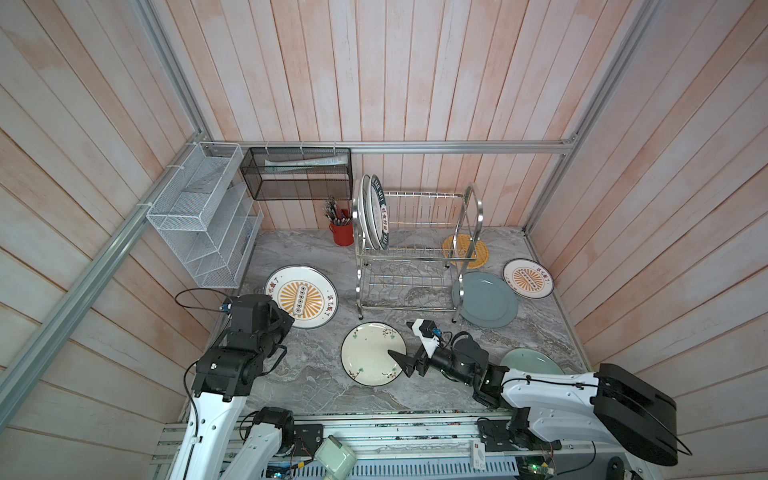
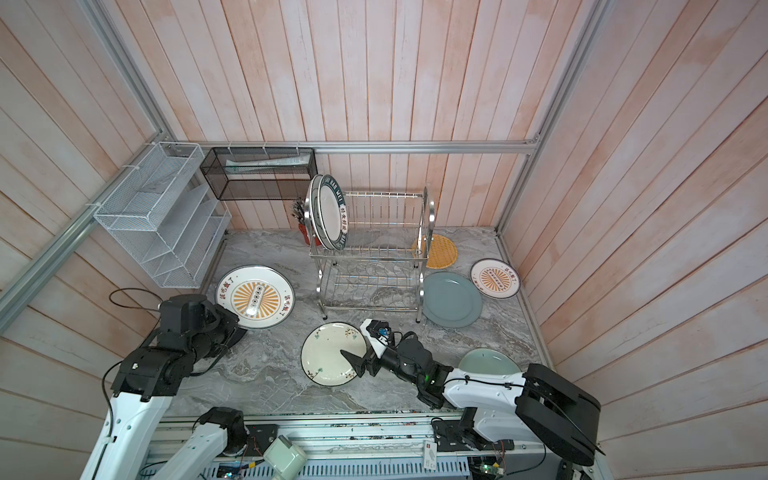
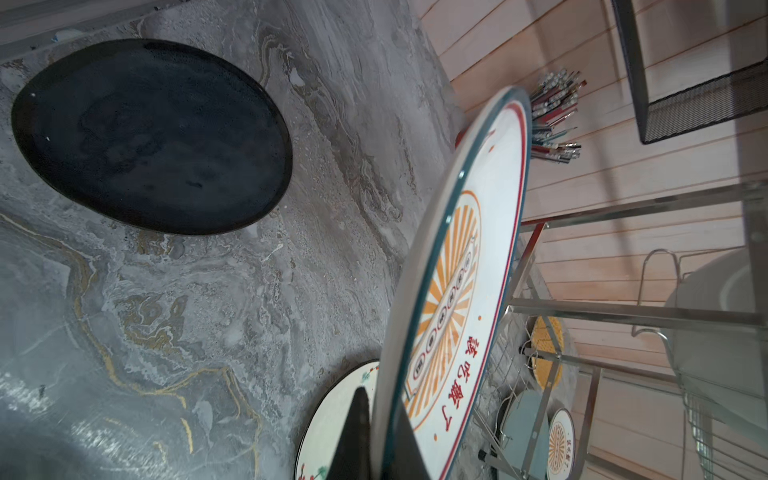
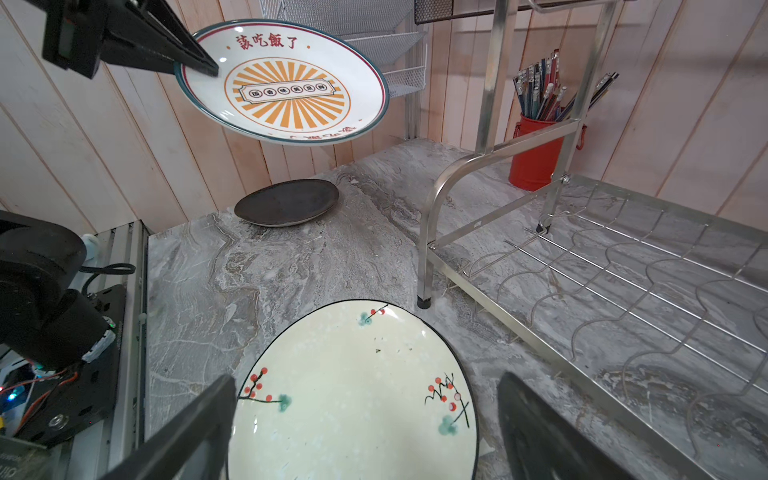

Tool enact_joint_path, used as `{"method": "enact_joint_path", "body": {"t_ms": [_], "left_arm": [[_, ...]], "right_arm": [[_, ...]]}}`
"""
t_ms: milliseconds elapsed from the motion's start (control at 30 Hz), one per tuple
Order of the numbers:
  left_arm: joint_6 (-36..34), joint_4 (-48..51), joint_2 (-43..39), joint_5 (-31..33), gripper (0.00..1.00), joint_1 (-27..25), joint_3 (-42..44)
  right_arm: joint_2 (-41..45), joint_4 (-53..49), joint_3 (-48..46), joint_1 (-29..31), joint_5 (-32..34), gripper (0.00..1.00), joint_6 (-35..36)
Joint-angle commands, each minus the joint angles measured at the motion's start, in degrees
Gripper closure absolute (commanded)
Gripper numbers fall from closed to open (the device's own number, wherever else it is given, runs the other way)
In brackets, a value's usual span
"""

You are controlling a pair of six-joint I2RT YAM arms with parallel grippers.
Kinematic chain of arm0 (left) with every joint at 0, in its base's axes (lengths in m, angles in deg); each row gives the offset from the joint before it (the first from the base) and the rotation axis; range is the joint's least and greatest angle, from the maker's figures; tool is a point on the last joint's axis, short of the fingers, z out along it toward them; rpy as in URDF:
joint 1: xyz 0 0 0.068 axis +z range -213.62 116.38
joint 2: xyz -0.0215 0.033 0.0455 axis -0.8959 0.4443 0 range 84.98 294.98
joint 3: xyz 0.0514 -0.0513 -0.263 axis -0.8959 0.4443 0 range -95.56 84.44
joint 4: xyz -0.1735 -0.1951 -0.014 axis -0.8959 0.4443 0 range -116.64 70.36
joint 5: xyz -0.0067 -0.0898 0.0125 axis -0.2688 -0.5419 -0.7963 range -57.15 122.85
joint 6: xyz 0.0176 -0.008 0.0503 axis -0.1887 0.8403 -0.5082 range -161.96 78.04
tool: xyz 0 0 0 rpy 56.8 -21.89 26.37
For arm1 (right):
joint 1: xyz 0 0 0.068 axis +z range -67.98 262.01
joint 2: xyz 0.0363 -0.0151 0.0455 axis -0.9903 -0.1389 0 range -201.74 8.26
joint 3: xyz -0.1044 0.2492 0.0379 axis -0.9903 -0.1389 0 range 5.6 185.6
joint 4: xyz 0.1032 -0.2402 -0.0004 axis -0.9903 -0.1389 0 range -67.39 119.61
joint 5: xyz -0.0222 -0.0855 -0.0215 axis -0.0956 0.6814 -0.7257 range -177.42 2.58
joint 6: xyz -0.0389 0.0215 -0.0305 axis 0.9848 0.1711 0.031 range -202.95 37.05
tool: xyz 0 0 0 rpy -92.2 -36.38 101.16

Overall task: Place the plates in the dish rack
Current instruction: 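Lift the sunburst plate upright with the left gripper while the right gripper reaches toward it, then close the right gripper on the sunburst plate rim held by the left gripper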

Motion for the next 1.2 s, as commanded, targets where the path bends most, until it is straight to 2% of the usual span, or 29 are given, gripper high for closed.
{"method": "enact_joint_path", "body": {"t_ms": [0,67,167,367,567,800,1167], "left_arm": [[-0.3,3.6,-0.4,-5.6,1.0,-0.5,-3.1],[2.6,3.2,-1.5,-5.7,1.0,-1.9,-3.4],[5.7,4.2,-1.4,-2.3,1.0,-5.5,-5.0],[9.0,4.8,3.1,0.1,1.0,-13.4,-7.8],[13.4,8.1,7.2,9.6,1.0,-25.1,-13.1],[15.1,12.2,10.5,13.6,1.0,-30.0,-16.8],[16.4,15.5,11.5,15.9,1.0,-32.4,-17.9]], "right_arm": [[1.7,-1.0,2.4,3.3,4.3,0.02,8.7],[1.4,-2.9,4.6,5.6,6.6,0.02,13.3],[-0.3,-7.6,9.3,7.7,8.5,0.02,17.0],[-6.1,-12.1,19.0,11.3,11.9,0.02,26.1],[-13.1,-19.3,29.3,13.2,16.0,0.06,32.4],[-20.5,-24.5,37.0,15.0,21.8,0.24,35.2],[-25.7,-23.9,42.1,16.8,28.8,0.5,36.3]]}}
